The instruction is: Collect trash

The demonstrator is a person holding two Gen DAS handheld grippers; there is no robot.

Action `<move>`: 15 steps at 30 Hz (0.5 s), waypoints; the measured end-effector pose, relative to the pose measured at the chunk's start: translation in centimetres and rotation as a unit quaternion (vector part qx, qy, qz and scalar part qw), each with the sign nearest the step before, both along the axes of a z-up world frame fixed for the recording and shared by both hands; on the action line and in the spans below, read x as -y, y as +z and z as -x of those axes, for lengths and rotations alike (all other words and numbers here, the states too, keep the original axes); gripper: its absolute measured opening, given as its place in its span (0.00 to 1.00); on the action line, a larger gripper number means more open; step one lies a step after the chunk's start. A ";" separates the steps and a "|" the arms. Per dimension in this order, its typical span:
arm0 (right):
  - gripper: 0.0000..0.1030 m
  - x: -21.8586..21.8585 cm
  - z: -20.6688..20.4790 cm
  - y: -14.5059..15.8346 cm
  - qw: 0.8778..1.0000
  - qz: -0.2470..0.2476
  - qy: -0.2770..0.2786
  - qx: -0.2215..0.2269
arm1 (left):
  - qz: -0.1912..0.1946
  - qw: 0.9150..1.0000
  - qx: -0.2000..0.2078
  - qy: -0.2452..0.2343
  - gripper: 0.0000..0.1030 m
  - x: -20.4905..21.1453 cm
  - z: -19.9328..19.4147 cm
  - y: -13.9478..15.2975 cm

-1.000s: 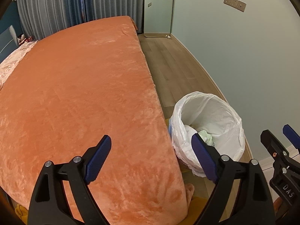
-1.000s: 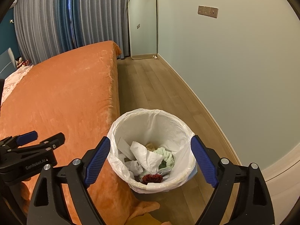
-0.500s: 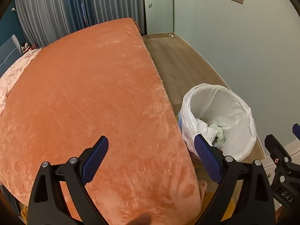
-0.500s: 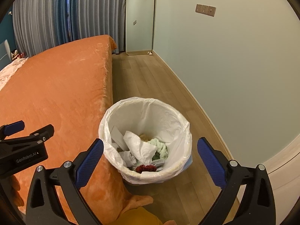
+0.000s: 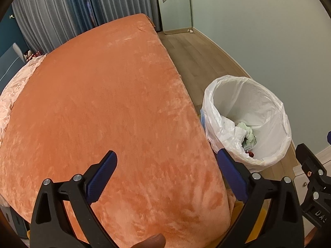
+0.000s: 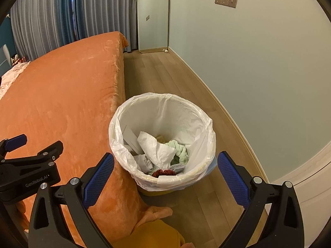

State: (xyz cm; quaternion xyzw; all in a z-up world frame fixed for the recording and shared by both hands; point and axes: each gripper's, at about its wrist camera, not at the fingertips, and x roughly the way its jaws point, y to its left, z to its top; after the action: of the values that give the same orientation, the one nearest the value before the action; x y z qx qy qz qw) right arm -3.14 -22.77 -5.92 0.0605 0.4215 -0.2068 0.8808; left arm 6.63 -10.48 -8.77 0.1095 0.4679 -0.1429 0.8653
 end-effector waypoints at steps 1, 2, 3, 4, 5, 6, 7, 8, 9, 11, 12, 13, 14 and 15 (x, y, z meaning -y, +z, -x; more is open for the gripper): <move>0.93 0.0 0.0 -0.1 1.000 0.000 0.000 -0.001 | -0.001 1.000 -0.003 0.000 0.90 0.0 0.0 -0.1; 0.93 0.0 0.1 -0.2 1.000 -0.001 0.000 -0.003 | -0.001 1.000 -0.005 0.001 0.90 0.1 0.1 -0.3; 0.93 0.1 0.1 -0.2 1.000 -0.001 -0.001 -0.003 | 0.000 1.000 -0.006 0.002 0.90 0.1 0.1 -0.3; 0.93 0.1 0.2 -0.2 1.000 0.000 -0.001 -0.004 | 0.000 1.000 -0.007 0.003 0.90 0.0 0.1 -0.4; 0.93 0.1 0.2 -0.3 1.000 0.002 -0.001 -0.005 | 0.000 1.000 -0.007 0.004 0.90 0.0 0.1 -0.3; 0.93 0.0 0.2 -0.3 1.000 0.004 -0.001 -0.006 | -0.001 1.000 -0.006 0.006 0.90 0.0 0.1 -0.3; 0.93 0.0 0.2 -0.2 1.000 0.006 -0.001 -0.006 | -0.001 1.000 -0.004 0.007 0.90 0.0 0.2 -0.3; 0.93 0.0 0.2 -0.3 1.000 0.006 -0.001 -0.006 | 0.000 1.000 -0.003 0.007 0.90 0.0 0.2 -0.3; 0.93 -0.1 0.2 -0.3 1.000 0.006 -0.001 -0.006 | -0.001 1.000 -0.003 0.007 0.90 0.1 0.3 -0.3; 0.93 -0.1 0.2 -0.3 1.000 0.006 0.000 -0.007 | -0.002 1.000 -0.001 0.007 0.90 0.1 0.4 -0.3; 0.93 -0.2 0.2 -0.4 1.000 0.007 0.001 -0.008 | -0.003 1.000 -0.001 0.006 0.90 0.1 0.4 -0.3; 0.93 -0.2 0.2 -0.4 1.000 0.007 0.002 -0.008 | -0.004 1.000 -0.002 0.005 0.90 0.2 0.5 -0.3; 0.93 -0.3 0.2 -0.5 1.000 0.007 0.002 -0.009 | -0.002 1.000 -0.004 0.003 0.90 0.2 0.5 -0.4; 0.93 -0.4 0.2 -0.5 1.000 0.008 0.003 -0.010 | -0.002 1.000 -0.004 0.002 0.90 0.2 0.6 -0.4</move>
State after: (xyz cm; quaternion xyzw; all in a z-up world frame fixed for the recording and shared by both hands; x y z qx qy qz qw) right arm -3.32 -22.37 -6.46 0.0501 0.4284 -0.2081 0.8779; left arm 6.08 -10.72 -9.13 0.1099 0.4722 -0.1401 0.8633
